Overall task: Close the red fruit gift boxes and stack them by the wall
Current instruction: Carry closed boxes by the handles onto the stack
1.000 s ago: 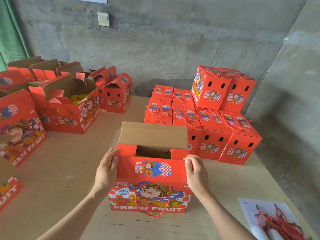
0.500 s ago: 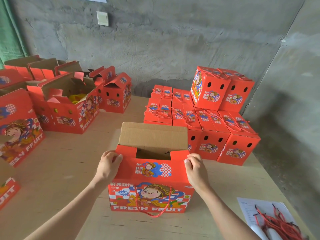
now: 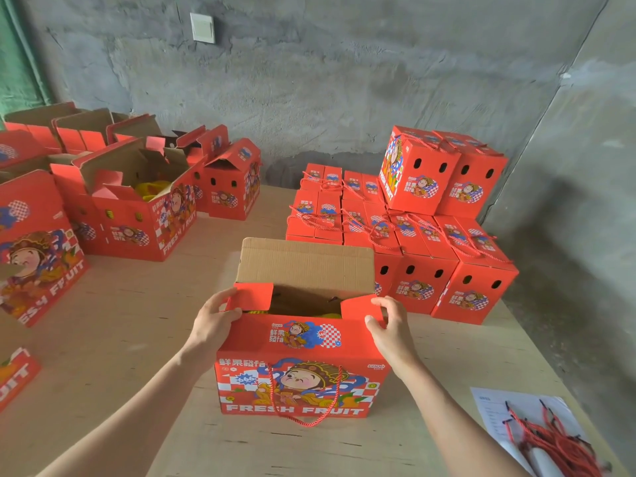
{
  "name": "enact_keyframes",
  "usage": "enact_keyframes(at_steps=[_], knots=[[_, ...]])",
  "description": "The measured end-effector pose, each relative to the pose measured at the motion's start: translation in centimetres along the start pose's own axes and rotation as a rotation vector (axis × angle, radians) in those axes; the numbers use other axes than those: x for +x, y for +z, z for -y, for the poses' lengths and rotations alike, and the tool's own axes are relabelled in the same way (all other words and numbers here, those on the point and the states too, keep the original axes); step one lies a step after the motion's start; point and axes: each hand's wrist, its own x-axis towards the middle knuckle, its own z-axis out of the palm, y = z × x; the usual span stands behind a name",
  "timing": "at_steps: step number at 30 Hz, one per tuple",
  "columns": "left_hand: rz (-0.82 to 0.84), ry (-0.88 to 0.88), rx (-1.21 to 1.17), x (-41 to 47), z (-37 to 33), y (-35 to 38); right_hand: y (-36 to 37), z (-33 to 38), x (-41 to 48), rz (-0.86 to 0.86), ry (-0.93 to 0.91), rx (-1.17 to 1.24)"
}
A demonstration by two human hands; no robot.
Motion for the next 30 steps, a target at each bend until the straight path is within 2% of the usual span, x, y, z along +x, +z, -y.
enact_keyframes(at_steps=[4, 6, 8, 10, 12, 15, 18, 24, 27, 30], knots=[[-0.087, 0.243, 0.456, 0.3, 0.4, 0.1, -0.2, 0.2, 1.0, 0.157, 0.195, 0.098], [-0.117, 0.311, 0.582, 0.4, 0.3, 0.0, -0.4, 0.3, 1.6, 0.203, 0.292, 0.159], [-0.140, 0.307, 0.634, 1.0, -0.2, 0.0, -0.7, 0.3, 2.3, 0.245, 0.359, 0.233], [-0.129, 0.239, 0.632, 1.6, -0.8, 0.1, -0.7, 0.4, 2.8, 0.272, 0.368, 0.309], [-0.044, 0.173, 0.565, 1.9, -1.4, 0.7, -0.5, 0.6, 2.9, 0.280, 0.353, 0.362], [0.049, 0.183, 0.572, 2.1, -1.9, 1.5, -0.2, 0.4, 2.5, 0.244, 0.302, 0.411], [0.026, 0.216, 0.538, 2.0, -1.8, 1.4, -0.1, 0.1, 2.1, 0.184, 0.244, 0.402], [-0.099, 0.351, 0.455, 1.8, -1.1, 0.9, 0.2, 0.2, 2.1, 0.085, 0.113, 0.191], [-0.146, 0.376, 0.428, 1.3, -0.8, 0.9, 0.2, 0.3, 1.9, 0.066, 0.071, 0.265], [-0.083, 0.352, 0.362, 0.5, -0.9, 0.9, 0.1, 0.6, 1.6, 0.083, 0.070, 0.365]])
